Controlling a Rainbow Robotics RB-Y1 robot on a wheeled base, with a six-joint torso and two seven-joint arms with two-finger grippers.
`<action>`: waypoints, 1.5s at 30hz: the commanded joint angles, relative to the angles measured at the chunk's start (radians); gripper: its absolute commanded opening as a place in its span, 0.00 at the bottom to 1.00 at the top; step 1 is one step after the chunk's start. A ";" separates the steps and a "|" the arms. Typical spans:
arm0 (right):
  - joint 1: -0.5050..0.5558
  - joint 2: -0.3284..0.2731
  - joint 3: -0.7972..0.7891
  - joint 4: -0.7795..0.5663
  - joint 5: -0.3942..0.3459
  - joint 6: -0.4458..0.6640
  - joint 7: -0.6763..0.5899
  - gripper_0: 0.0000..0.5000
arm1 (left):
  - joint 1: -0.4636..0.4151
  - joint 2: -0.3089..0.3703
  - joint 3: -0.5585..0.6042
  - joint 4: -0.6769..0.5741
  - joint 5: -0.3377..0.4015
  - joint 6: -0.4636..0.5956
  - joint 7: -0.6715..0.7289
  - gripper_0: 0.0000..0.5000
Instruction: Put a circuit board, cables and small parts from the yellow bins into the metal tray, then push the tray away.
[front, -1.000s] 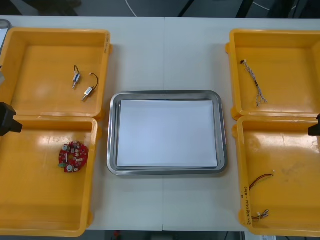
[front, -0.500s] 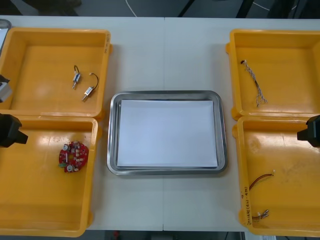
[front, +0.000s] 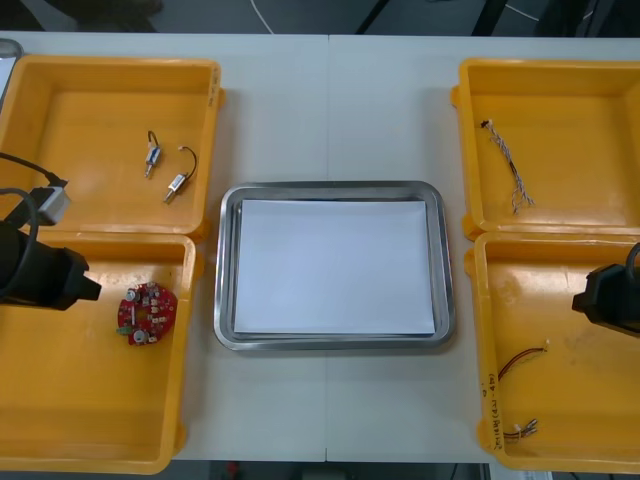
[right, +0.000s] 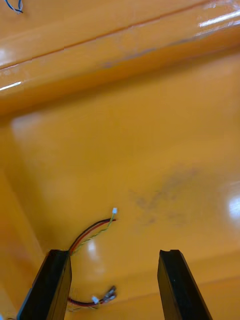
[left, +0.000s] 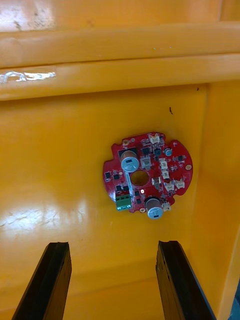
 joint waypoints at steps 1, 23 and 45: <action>0.022 0.053 0.023 -0.016 0.030 -0.011 -0.079 1.00 | 0.027 -0.012 -0.063 -0.030 0.010 -0.057 -0.068 1.00; 0.061 0.068 0.130 0.183 0.102 -0.230 -0.225 1.00 | 0.063 -0.031 -0.257 -0.030 -0.050 -0.216 -0.025 1.00; 0.131 0.073 0.192 0.266 0.092 -0.376 -0.260 1.00 | 0.084 -0.031 -0.315 0.001 -0.115 -0.284 -0.002 1.00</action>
